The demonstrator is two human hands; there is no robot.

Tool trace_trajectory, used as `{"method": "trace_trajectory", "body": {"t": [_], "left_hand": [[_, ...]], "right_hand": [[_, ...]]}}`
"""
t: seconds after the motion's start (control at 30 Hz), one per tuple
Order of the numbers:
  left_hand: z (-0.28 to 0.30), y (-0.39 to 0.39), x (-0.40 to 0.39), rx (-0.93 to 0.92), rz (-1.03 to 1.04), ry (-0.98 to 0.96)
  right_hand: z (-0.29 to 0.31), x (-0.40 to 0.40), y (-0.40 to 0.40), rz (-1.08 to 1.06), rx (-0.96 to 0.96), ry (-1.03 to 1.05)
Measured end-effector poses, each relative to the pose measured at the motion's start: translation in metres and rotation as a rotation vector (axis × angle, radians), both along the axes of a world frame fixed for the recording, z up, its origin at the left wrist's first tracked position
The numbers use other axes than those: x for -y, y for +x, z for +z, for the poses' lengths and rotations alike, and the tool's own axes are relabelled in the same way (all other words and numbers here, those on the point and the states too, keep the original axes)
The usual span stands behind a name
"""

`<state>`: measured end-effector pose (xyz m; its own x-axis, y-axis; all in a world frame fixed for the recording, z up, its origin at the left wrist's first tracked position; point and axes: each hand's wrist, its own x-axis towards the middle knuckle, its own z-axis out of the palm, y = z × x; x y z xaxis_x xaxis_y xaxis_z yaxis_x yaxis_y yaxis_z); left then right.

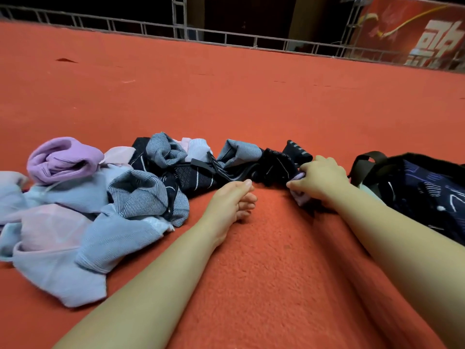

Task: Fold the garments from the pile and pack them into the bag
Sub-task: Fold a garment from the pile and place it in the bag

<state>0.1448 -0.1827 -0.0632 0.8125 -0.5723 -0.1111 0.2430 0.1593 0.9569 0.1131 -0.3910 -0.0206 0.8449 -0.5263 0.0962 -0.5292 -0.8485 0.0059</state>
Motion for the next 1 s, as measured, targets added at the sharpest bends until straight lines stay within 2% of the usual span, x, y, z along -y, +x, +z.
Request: {"method": "trace_trajectory", "body": {"t": [0.03,0.07,0.13,0.2,0.27,0.37,0.43,0.5,0.57,0.63,0.7,0.77,0.83,0.93,1.0], "left_hand": [[0.000,0.000,-0.001,-0.014,-0.009,-0.005],[0.001,-0.001,-0.003,-0.032,-0.024,-0.007],[0.004,-0.005,-0.005,-0.042,-0.052,0.002],[0.008,-0.007,-0.006,0.032,-0.034,0.054],[0.010,-0.006,-0.008,0.171,0.082,0.100],[0.013,0.004,-0.016,0.358,0.324,0.100],[0.017,0.007,-0.021,0.444,0.394,0.105],[0.020,0.004,-0.023,0.485,0.340,0.108],[0.020,0.001,-0.023,0.577,0.255,0.219],[0.014,0.003,-0.022,0.676,0.256,0.324],[0.012,0.006,-0.024,0.761,0.318,0.368],[0.013,0.007,-0.025,0.929,0.401,0.383],[0.014,0.005,-0.025,1.054,0.384,0.398],[0.010,0.005,-0.023,1.090,0.308,0.451],[0.006,0.012,-0.024,1.044,0.318,0.432]], "right_hand": [[0.001,-0.002,-0.001,0.031,0.067,0.081],[0.001,-0.007,-0.003,0.065,0.172,0.281],[-0.002,-0.022,-0.006,0.107,0.403,0.857],[-0.011,-0.042,-0.006,0.077,0.544,1.266],[-0.025,-0.065,-0.005,0.092,0.630,1.531],[-0.041,-0.099,-0.002,-0.051,0.892,1.630],[-0.048,-0.117,0.000,-0.147,1.001,1.712],[-0.051,-0.128,0.000,-0.142,0.977,1.842],[-0.045,-0.131,-0.001,-0.108,0.876,1.997],[-0.042,-0.125,-0.002,-0.141,0.791,2.117],[-0.041,-0.120,-0.003,-0.172,0.774,2.136],[-0.043,-0.122,-0.003,-0.152,0.815,2.097],[-0.043,-0.127,-0.004,-0.144,0.869,2.058],[-0.043,-0.133,-0.007,-0.091,0.867,2.039],[-0.044,-0.134,-0.008,-0.045,0.809,2.030]]}}
